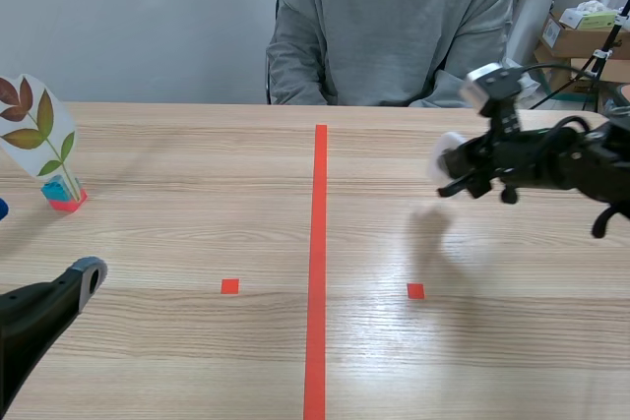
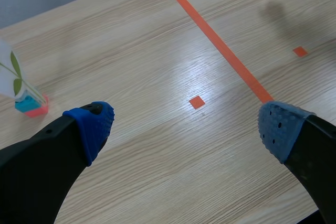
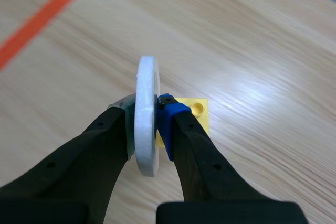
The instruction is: Do the leaf sorting experiment
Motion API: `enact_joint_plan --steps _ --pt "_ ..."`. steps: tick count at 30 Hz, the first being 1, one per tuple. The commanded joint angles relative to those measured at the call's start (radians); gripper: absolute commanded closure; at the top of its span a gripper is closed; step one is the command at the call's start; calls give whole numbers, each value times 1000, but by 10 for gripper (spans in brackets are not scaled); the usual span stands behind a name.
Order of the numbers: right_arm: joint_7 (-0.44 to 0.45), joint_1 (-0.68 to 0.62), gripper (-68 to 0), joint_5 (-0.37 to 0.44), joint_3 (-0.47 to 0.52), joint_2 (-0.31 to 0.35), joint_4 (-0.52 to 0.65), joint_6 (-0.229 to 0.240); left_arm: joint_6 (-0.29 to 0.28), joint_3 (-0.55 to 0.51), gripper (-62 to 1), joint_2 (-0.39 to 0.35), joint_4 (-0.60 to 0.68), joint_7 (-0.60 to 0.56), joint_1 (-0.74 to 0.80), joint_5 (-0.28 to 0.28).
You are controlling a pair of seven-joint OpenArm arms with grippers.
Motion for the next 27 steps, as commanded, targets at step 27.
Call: enact_joint_plan --steps 27 --pt "27 91 -40 -8 75 -79 -238 -412 2 1 -587 8 5 -13 -3 -14"
